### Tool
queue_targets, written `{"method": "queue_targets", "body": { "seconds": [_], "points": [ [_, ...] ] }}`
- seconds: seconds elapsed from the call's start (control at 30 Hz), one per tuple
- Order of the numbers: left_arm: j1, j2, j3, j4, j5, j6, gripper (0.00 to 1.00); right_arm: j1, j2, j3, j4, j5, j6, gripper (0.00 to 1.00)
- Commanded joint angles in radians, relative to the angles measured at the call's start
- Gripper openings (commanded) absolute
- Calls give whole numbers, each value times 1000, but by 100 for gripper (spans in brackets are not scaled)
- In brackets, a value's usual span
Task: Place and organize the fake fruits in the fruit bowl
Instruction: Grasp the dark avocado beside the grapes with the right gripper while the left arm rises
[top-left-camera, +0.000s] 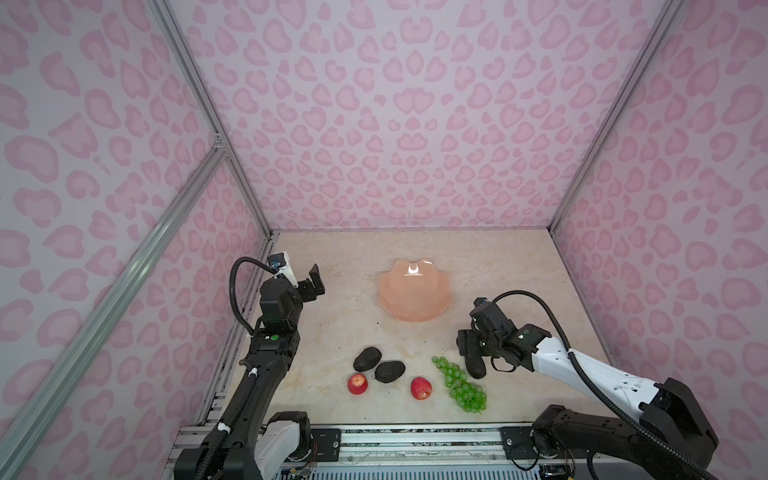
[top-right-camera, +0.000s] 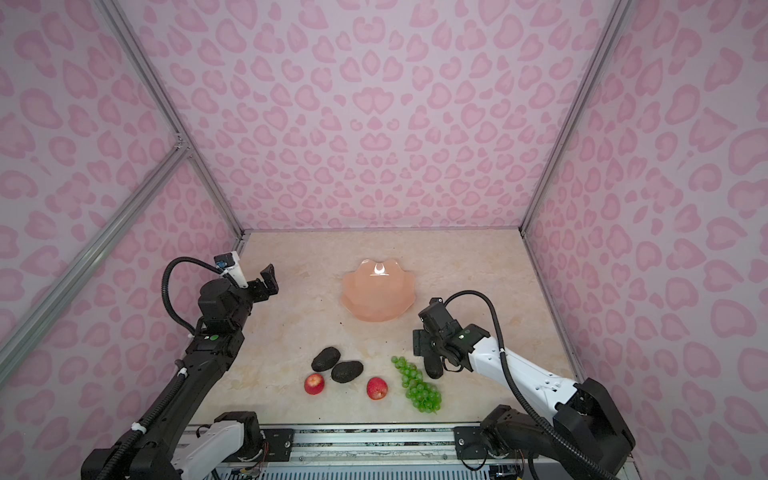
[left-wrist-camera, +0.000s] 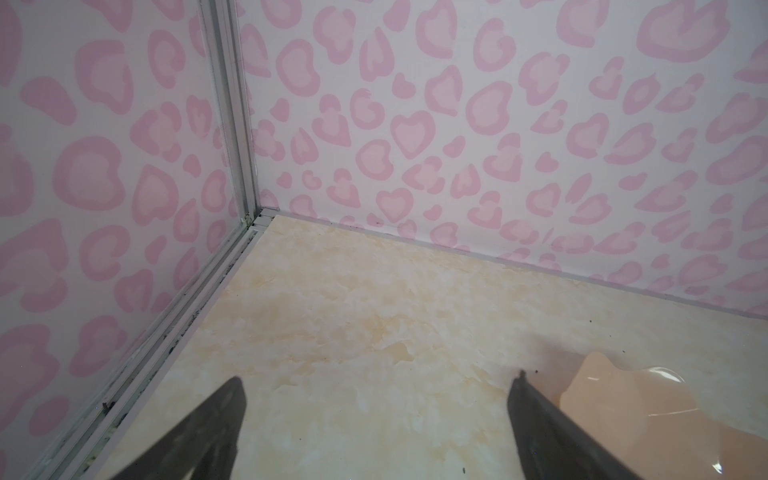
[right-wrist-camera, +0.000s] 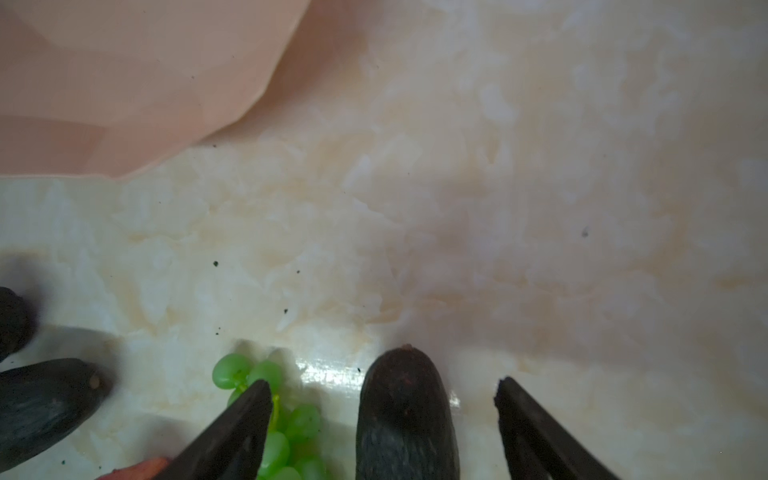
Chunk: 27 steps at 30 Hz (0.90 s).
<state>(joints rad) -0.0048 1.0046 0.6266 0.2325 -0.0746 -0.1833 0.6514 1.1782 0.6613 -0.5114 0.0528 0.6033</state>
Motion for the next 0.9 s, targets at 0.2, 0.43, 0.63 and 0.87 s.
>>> {"method": "queue_targets", "body": {
  "seconds": [0.2, 0.43, 0.63, 0.87],
  "points": [
    [2, 0, 25, -15, 41, -11, 99, 50, 29, -72, 19, 36, 143, 76],
    [2, 8, 36, -32, 52, -12, 99, 102, 92, -46, -2, 124, 164, 54],
    [2, 14, 45, -36, 74, -18, 99, 108, 68, 45, -78, 213, 116, 39],
    [2, 24, 61, -75, 105, -19, 99, 95, 190, 346, -1, 269, -78, 38]
  ]
}}
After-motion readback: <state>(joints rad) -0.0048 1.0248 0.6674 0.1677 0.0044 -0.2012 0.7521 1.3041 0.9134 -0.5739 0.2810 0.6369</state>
